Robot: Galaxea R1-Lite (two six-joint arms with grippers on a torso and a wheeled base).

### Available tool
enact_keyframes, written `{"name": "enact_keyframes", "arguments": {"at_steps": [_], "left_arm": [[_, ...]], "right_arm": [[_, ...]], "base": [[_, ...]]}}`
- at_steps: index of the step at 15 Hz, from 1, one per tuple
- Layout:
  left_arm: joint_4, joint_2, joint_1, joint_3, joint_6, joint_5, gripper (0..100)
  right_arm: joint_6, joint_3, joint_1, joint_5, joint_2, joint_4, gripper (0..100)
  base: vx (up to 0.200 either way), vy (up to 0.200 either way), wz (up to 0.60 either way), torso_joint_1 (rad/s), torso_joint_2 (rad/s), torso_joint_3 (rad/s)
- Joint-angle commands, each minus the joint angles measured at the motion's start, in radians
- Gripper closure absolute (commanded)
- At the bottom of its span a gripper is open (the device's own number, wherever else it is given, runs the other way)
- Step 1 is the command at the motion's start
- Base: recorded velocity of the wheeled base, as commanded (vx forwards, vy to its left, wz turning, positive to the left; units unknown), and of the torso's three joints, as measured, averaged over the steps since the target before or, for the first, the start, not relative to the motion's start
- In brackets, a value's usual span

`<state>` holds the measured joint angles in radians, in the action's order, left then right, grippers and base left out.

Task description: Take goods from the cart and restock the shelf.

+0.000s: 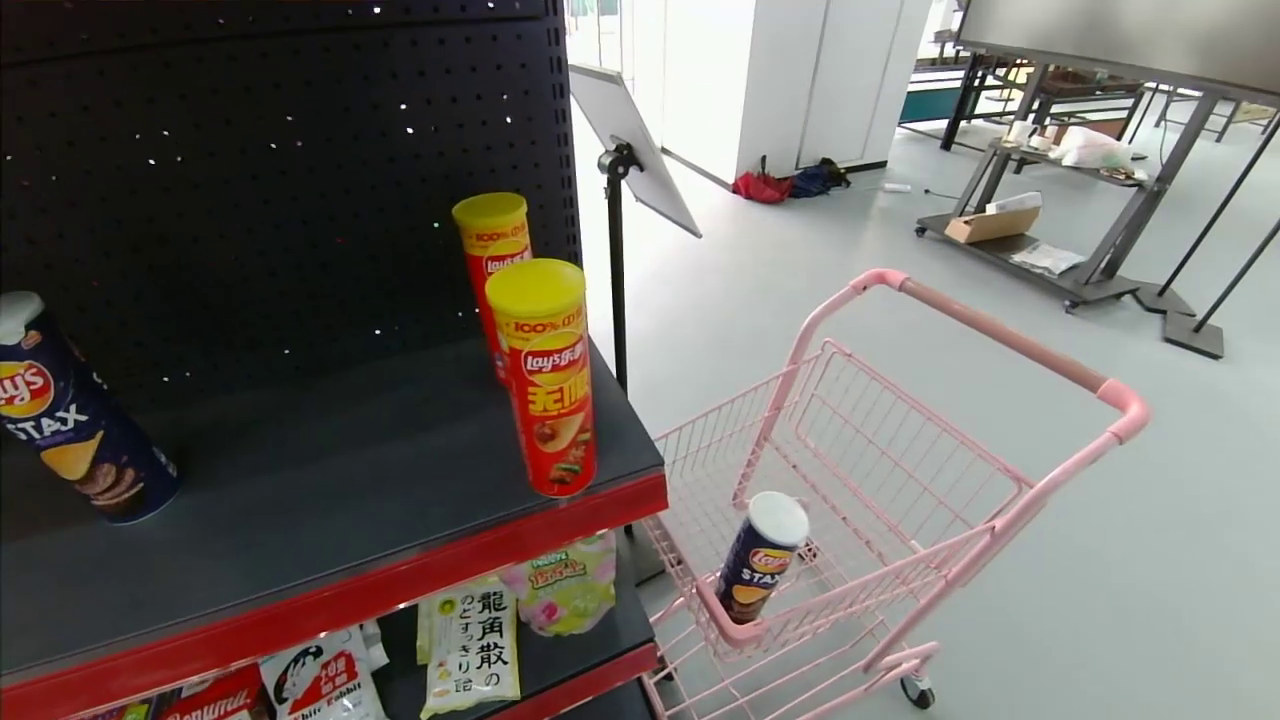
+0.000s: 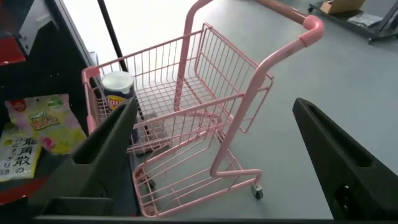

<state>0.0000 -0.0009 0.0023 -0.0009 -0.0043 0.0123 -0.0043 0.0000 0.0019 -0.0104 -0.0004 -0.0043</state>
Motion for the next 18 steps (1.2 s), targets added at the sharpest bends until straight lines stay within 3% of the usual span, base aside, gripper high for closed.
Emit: {"name": "enact_keyframes", "arguments": {"at_steps": [1, 12, 18], "left_arm": [[0.000, 0.001, 0.001, -0.001, 0.000, 0.000, 0], [0.000, 0.001, 0.001, 0.001, 0.000, 0.000, 0], [0.000, 0.001, 0.001, 0.001, 0.000, 0.000, 0]], "right_arm": [[0.000, 0.000, 0.000, 0.000, 0.000, 0.000, 0], [0.001, 0.000, 0.000, 0.000, 0.000, 0.000, 0], [0.001, 0.000, 0.000, 0.000, 0.000, 0.000, 0]], "base": [[0.000, 0.000, 0.00, -0.139, 0.34, 0.183], [0.000, 0.000, 0.00, -0.144, 0.37, 0.220], [0.000, 0.000, 0.00, -0.181, 0.52, 0.337]]}}
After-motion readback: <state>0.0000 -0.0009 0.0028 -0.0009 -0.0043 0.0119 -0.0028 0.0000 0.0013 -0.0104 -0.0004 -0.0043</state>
